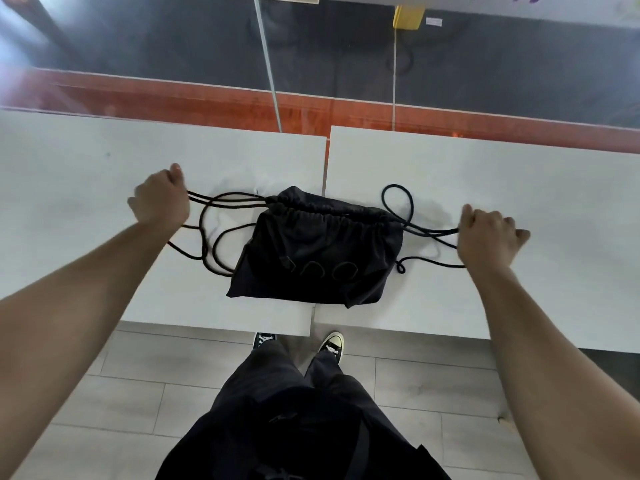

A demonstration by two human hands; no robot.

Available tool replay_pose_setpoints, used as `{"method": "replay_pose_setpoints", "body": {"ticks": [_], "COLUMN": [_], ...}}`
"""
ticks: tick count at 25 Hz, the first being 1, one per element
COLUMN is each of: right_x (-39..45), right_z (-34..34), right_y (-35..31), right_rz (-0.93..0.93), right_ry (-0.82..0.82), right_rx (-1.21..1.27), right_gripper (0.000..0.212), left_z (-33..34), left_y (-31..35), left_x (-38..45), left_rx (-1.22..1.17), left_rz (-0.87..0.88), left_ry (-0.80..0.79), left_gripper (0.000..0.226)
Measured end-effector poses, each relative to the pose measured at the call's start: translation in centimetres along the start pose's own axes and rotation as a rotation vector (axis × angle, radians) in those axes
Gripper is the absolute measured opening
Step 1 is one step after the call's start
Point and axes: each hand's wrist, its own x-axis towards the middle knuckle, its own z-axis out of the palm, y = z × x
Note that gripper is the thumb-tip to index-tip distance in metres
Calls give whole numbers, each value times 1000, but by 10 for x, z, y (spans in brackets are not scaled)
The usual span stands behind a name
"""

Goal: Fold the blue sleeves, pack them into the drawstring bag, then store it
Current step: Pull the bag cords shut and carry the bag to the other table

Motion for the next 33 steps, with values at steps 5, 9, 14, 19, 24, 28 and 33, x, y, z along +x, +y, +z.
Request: {"method": "replay_pose_setpoints", "body": {"ticks": [5, 9, 14, 19, 24, 28, 33], "right_x": [-41, -59, -70, -68, -8, 13, 16], "right_z": [19, 35, 31, -10, -64, -47, -36], "right_y": [-75, -87, -89, -98, -56, -32, -59], "right_rz": [-280, -185, -65, 37, -78, -2, -46], "right_ry": [-89, -133, -181, -158, 49, 34, -112], "right_rx": [146, 113, 200, 712, 613, 504, 511], "right_gripper": [43, 48, 52, 29, 29, 34, 35], "left_z": [36, 58, 37, -9, -58, -54, -27], "left_y": [63, 65, 64, 89, 70, 49, 76], "left_x": [-67, -96, -91, -85, -37, -3, -5], "left_rx": [-77, -47, -188, -402, -498, -361, -257], "left_rz": [582, 578, 529, 419, 327, 230, 153], "left_ry": [-356, -363, -165, -112, -17, -22, -160], "left_gripper": [41, 46, 44, 65, 67, 60, 45]}}
